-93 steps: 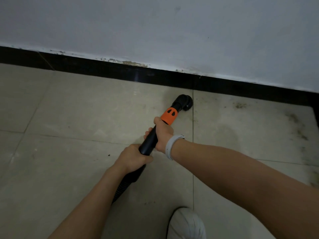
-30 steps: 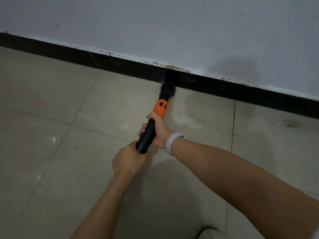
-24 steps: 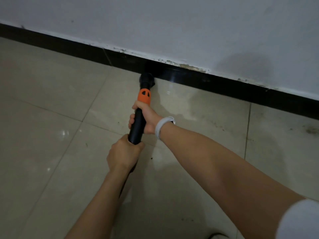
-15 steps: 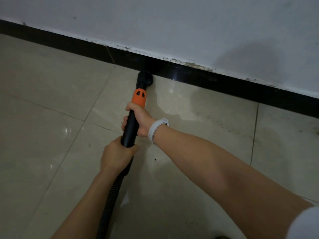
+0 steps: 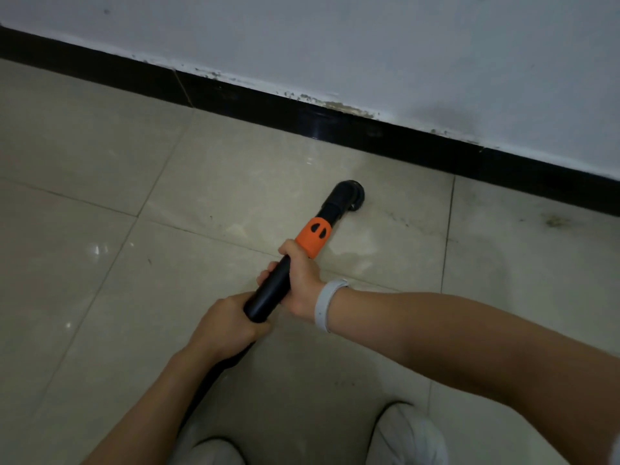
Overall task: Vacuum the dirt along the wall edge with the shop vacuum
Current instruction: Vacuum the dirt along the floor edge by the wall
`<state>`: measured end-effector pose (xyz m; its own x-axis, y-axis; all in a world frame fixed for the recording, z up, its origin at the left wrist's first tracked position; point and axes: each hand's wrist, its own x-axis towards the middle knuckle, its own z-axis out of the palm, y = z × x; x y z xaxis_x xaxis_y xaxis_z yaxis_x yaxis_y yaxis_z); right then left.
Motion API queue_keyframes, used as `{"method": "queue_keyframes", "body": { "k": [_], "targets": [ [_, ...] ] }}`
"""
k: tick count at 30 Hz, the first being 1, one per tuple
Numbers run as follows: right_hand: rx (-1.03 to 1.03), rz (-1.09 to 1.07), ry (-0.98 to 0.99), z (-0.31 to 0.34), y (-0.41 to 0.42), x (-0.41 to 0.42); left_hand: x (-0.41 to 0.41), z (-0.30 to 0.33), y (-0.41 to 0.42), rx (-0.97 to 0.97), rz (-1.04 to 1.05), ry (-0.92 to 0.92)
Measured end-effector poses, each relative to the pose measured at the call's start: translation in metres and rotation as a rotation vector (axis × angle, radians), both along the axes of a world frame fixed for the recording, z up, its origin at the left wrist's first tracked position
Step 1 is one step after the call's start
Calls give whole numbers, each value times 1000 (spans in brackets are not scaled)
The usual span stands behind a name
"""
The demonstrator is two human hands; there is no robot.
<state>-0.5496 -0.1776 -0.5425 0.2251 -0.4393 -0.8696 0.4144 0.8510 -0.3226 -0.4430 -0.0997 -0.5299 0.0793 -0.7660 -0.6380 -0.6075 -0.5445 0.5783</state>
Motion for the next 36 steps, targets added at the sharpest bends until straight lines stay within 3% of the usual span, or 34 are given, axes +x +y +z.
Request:
{"method": "queue_keyframes", "body": {
  "k": [10, 17, 24, 30, 36],
  "targets": [
    [32, -245, 69, -3, 32, -94, -79, -11, 7, -51, -397, -112],
    [17, -423, 122, 10, 19, -123, -105, -2, -27, -48, -575, -68],
    [9, -408, 159, 8, -4, -107, -94, 2, -44, -32, -475, 28],
    [-2, -355, 80, 4, 7, -49, -40, -6, -22, -40, -359, -58],
    [19, -455, 47, 0, 44, -29, -13, -3, -1, 8, -452, -63]
  ]
}}
